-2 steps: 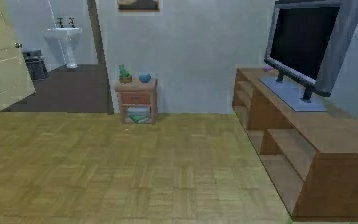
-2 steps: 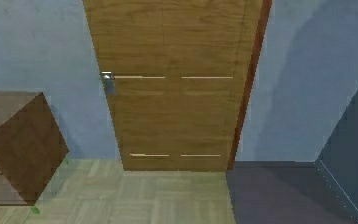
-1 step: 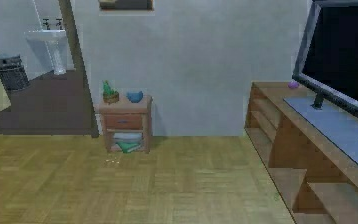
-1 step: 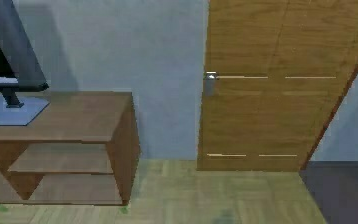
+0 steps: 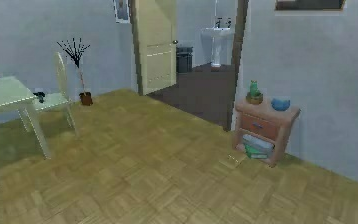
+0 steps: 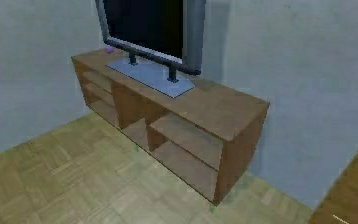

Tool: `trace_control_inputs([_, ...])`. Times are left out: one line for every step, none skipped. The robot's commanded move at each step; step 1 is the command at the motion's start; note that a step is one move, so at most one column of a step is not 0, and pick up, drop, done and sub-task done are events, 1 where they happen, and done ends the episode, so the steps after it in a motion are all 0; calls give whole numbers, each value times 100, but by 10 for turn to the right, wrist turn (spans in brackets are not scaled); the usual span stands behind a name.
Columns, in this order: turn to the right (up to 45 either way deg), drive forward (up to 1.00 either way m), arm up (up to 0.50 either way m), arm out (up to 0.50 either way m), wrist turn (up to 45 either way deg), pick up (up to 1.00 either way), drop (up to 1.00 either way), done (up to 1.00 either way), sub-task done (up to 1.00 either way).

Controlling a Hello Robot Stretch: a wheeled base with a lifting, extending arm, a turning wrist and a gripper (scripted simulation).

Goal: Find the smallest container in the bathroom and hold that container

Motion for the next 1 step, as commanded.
trace_control_inputs([0, 100, 0, 0, 0, 0, 0, 0, 0])
